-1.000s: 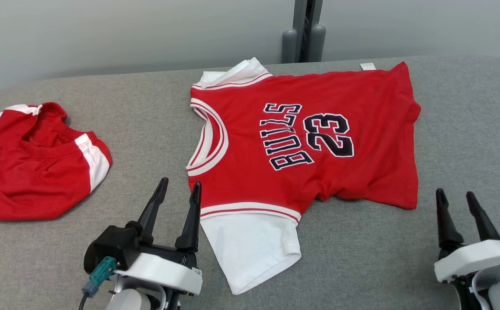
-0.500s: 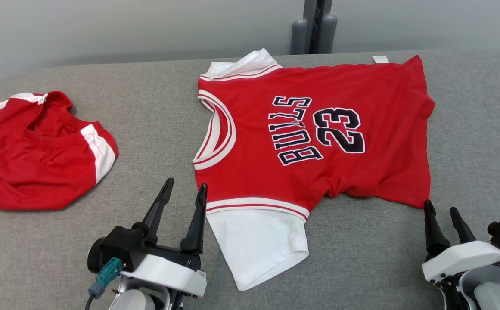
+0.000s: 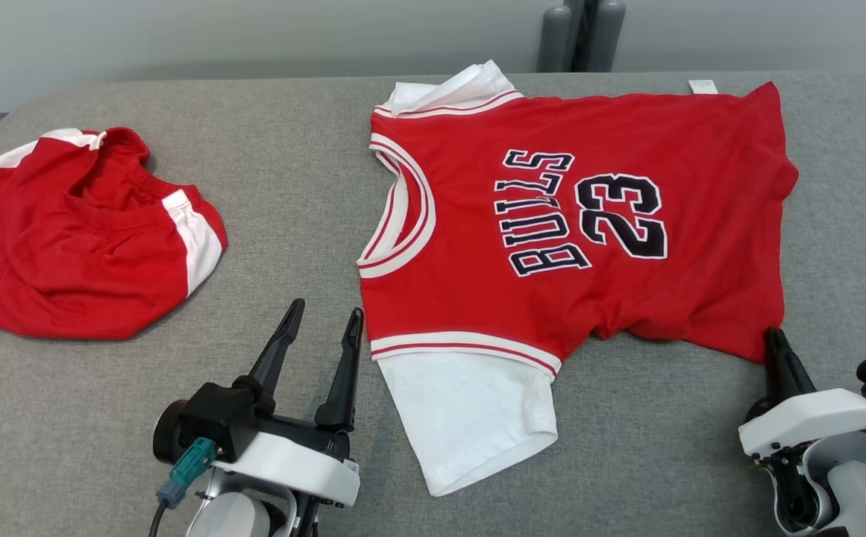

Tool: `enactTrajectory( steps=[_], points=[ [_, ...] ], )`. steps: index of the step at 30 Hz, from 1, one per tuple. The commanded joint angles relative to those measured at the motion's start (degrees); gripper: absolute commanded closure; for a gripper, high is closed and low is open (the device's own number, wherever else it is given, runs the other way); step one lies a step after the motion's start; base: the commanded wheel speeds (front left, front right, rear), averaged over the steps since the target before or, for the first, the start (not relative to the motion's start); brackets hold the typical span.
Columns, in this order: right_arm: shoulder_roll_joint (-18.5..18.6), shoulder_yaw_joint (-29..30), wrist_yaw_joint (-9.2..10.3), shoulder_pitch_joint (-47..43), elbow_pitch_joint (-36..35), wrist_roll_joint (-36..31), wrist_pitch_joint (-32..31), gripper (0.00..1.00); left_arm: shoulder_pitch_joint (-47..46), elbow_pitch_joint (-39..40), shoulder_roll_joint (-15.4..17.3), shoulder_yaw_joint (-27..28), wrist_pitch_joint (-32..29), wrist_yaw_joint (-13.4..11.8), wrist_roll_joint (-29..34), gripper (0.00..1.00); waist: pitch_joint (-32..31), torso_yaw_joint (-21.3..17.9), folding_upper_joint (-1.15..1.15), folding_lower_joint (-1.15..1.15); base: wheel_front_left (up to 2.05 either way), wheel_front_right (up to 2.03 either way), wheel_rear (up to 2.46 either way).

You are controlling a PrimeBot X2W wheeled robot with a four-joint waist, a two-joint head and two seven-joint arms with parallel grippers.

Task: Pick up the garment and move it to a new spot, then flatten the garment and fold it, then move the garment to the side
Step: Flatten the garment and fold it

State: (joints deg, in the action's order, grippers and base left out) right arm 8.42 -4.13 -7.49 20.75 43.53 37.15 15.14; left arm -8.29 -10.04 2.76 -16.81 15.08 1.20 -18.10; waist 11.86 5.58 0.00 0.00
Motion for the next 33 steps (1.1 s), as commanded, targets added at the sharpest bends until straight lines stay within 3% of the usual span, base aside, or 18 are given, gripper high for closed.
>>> enactTrajectory(
  steps=[1,23,24,25,33],
  points=[
    [0.43,0.54,0.0,0.18,-0.32,-0.57,0.08,1.0,-0.37,-0.13,0.23,0.24,0.04,0.14,0.39,0.0,-0.1,0.01,0.0,0.0,0.0,0.0,0.0],
    [6.49,6.68,0.01,-2.01,2.97,-3.85,0.08,1.0,1.67,-1.46,0.23,-0.55,0.04,-0.41,-1.04,0.0,-5.08,-2.48,0.0,0.0,0.0,0.0,0.0],
    [6.87,7.28,0.01,-1.76,2.9,-4.34,0.08,0.8,1.71,-1.53,0.23,-0.66,0.04,-0.39,-1.13,0.0,-5.17,-2.56,0.0,0.0,0.0,0.0,0.0],
    [6.71,7.73,0.01,-1.6,3.1,-4.47,0.08,0.0,1.78,-1.67,0.23,-0.82,0.04,-0.33,-1.14,0.0,-5.26,-2.66,0.0,0.0,0.0,0.0,0.0],
    [3.93,7.82,0.0,-3.47,0.39,-7.7,0.08,0.0,2.87,-5.55,0.24,-3.38,0.04,-0.01,-2.64,0.0,-6.45,-3.54,0.0,0.0,0.0,0.0,0.0]
  ],
)
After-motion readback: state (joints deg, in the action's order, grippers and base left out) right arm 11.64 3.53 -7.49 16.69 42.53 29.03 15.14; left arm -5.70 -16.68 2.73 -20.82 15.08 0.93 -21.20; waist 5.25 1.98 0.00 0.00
